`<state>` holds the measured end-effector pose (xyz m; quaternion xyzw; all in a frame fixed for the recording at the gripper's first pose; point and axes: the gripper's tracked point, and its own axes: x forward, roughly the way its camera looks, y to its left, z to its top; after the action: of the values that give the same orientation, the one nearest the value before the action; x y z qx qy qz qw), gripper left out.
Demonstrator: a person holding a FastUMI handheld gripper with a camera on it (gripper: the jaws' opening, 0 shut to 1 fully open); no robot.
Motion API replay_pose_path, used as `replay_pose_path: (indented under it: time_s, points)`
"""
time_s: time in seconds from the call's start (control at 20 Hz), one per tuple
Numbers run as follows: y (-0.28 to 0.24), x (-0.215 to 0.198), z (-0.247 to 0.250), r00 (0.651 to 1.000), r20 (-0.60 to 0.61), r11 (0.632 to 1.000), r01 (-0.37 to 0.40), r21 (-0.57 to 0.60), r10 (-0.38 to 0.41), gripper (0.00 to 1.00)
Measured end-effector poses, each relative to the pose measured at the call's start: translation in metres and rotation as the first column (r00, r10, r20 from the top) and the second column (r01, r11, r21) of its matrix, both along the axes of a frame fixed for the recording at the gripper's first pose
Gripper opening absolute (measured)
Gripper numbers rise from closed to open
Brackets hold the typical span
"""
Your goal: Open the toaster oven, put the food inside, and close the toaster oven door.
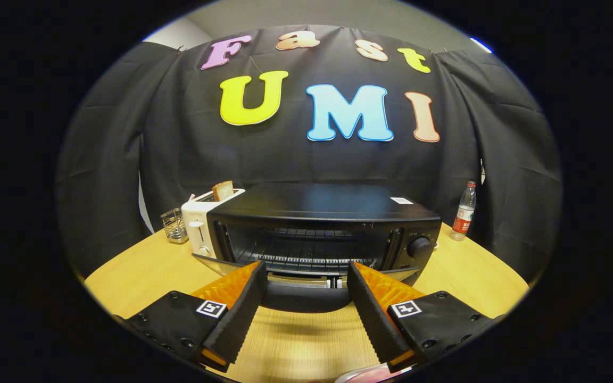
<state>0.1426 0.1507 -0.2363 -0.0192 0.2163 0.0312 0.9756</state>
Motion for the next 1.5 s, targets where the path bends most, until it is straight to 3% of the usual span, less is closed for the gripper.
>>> replay_pose_path:
  time_s: [0.85, 1.1, 1.25, 1.5]
  points:
    - [0.002, -0.066, -0.059, 0.976, -0.218, 1.0, -0.002, -0.019, -0.002, 0.96]
    - [0.001, -0.08, -0.039, 0.975, -0.218, 0.999, -0.027, 0.041, 0.035, 0.96]
    - [0.0, -0.096, -0.02, 0.972, -0.212, 0.993, -0.087, 0.078, 0.101, 0.96]
    - [-0.035, -0.115, 0.013, 0.972, -0.189, 0.986, -0.116, 0.12, 0.137, 0.96]
